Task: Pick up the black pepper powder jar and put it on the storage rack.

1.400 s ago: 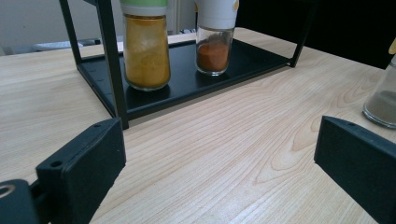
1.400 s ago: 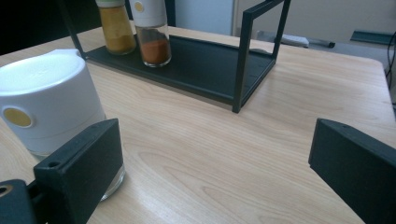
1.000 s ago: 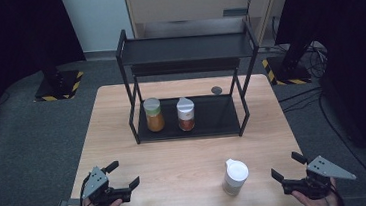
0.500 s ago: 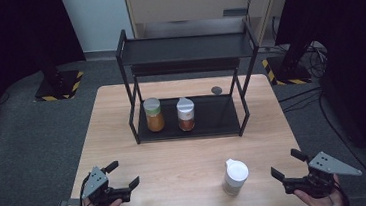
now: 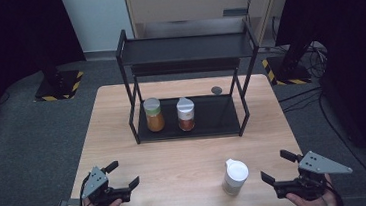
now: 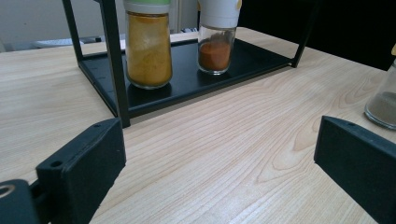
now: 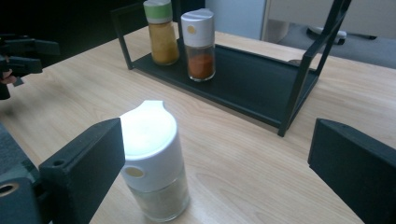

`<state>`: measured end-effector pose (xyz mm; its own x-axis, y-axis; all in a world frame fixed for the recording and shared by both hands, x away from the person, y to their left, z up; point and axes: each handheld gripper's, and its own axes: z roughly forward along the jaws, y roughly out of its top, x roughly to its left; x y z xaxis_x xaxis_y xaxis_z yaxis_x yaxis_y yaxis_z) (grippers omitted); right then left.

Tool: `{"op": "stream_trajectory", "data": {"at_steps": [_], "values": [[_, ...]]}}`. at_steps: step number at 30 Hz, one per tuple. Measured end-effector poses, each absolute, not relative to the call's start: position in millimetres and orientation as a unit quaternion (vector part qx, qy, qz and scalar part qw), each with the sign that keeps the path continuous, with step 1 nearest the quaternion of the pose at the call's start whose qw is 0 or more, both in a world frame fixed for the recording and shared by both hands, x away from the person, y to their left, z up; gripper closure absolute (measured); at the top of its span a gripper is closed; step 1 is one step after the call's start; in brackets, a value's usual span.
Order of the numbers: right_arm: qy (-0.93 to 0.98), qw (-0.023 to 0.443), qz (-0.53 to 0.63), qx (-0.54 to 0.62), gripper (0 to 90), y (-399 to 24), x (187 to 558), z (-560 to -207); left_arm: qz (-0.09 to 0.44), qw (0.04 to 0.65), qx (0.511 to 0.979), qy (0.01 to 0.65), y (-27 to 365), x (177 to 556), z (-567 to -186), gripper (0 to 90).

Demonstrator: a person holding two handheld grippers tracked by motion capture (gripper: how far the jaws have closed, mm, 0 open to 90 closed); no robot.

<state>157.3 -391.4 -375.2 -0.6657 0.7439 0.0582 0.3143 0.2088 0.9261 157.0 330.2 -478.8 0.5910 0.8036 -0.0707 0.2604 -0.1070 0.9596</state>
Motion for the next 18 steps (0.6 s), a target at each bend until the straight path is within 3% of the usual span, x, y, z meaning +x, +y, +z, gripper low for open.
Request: {"op": "stream_trajectory", "data": {"at_steps": [18], "values": [[0.771,0.181,0.515,0.327,4.7,-368,165,-374,0.247,0.550,0.702,0.380,330,157,-479,1.0]]}}
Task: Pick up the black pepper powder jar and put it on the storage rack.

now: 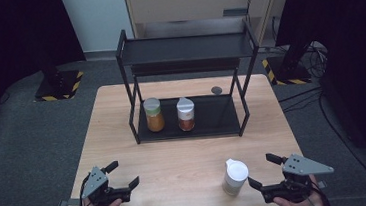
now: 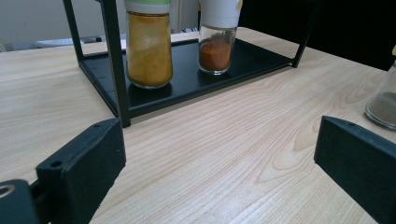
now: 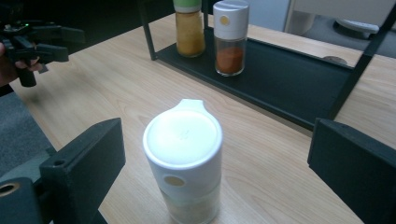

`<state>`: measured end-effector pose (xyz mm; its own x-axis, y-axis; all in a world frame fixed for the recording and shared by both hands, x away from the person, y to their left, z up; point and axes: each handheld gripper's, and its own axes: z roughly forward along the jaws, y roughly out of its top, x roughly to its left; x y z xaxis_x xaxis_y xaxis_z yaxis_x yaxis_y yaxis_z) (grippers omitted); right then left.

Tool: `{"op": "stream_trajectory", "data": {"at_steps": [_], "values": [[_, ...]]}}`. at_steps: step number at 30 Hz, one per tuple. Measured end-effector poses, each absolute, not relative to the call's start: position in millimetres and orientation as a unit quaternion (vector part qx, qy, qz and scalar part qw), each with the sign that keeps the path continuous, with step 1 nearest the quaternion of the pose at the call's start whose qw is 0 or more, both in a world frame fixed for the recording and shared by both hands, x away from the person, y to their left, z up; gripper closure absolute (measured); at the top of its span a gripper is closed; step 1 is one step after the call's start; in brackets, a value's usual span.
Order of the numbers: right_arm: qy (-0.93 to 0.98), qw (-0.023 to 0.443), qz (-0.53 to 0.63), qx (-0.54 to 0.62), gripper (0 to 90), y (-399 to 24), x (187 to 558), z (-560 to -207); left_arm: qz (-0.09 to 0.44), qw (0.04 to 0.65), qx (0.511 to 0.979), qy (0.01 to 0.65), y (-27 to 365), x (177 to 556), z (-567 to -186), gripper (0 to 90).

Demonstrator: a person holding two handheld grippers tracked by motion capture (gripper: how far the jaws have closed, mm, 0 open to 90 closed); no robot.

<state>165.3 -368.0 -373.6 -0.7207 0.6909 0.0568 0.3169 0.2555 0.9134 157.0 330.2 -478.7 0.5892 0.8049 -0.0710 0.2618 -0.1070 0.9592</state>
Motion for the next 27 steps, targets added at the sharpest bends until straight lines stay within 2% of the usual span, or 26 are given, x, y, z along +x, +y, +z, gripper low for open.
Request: {"op": "stream_trajectory", "data": {"at_steps": [27], "values": [[0.790,0.170,0.491,0.326,5.4,-335,178,-392,0.247,0.549,0.702,0.380,330,157,-479,0.1]]}}
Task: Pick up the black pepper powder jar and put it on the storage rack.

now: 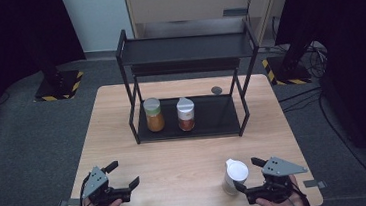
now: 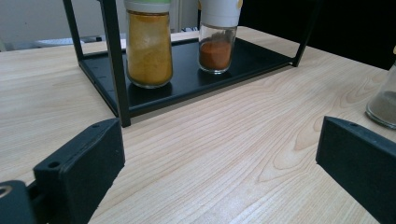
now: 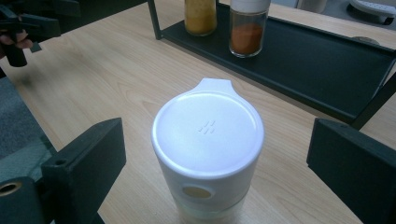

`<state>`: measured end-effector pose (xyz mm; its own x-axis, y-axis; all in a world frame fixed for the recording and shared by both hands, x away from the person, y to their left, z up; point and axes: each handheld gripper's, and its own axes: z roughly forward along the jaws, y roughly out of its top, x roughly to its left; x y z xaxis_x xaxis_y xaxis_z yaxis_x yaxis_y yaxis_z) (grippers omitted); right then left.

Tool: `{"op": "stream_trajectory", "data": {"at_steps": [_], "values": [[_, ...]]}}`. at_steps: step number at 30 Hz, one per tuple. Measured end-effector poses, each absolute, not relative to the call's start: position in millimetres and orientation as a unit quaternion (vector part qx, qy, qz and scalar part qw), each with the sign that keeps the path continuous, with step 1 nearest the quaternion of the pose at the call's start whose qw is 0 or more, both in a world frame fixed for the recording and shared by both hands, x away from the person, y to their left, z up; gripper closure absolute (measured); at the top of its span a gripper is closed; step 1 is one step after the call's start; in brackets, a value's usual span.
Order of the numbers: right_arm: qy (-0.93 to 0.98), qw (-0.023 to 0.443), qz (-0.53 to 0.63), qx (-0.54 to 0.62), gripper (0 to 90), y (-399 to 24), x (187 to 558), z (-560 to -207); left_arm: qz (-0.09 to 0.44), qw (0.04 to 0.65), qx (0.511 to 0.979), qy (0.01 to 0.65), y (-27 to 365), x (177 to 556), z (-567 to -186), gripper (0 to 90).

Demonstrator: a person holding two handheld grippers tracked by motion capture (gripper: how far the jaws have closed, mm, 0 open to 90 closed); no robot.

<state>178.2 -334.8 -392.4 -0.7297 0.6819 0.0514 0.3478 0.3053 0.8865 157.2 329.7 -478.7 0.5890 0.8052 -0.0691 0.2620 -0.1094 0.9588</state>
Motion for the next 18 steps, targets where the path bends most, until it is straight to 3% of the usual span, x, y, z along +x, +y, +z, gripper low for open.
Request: {"op": "stream_trajectory", "data": {"at_steps": [18], "values": [[0.800,0.177,0.469,0.331,9.9,-309,185,-405,0.247,0.547,0.704,0.379,329,157,-478,0.1]]}}
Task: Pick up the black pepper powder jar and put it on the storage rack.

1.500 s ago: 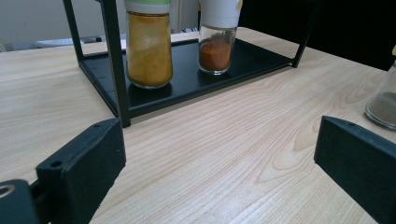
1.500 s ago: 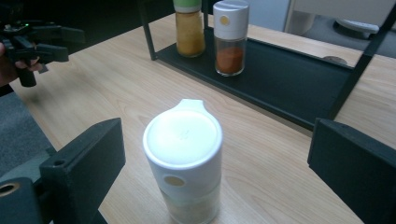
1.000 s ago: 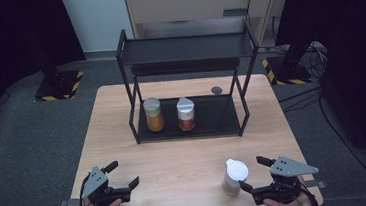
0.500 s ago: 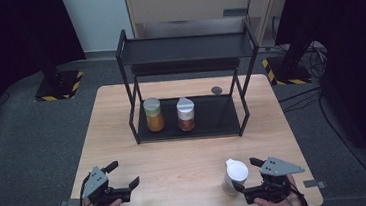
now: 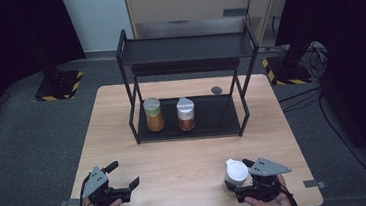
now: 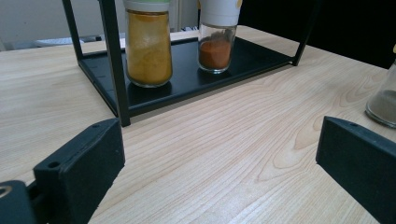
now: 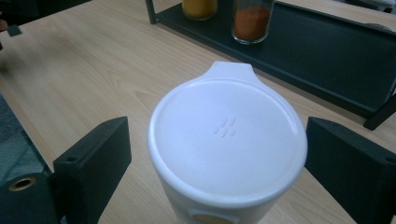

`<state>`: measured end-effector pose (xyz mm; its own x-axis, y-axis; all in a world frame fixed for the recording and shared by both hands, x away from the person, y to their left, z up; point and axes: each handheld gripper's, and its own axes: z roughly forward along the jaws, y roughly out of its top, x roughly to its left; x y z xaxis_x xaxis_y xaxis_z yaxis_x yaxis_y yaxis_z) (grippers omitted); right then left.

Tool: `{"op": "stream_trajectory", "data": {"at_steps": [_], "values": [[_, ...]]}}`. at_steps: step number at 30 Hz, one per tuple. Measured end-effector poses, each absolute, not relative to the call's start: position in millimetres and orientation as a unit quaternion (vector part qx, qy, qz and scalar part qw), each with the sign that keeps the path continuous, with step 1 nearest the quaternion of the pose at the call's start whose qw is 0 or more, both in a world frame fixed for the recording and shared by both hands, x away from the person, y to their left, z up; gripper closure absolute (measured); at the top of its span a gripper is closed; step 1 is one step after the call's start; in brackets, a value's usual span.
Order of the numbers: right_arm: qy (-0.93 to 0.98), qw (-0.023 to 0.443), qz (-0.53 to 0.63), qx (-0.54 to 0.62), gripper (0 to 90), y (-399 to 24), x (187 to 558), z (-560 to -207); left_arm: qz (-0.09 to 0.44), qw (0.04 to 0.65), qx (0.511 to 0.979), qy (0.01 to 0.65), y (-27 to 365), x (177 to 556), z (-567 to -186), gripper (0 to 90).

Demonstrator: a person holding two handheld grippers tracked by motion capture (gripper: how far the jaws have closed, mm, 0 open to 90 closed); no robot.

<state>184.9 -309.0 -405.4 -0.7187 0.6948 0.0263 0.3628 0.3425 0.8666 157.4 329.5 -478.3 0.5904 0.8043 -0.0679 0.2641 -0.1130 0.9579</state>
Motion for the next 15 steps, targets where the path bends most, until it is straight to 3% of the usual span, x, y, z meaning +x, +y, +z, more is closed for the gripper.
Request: {"op": "stream_trajectory", "data": {"at_steps": [15], "values": [[0.792,0.190,0.470,0.339,22.4,-303,184,-418,0.247,0.548,0.703,0.380,330,157,-478,0.1]]}}
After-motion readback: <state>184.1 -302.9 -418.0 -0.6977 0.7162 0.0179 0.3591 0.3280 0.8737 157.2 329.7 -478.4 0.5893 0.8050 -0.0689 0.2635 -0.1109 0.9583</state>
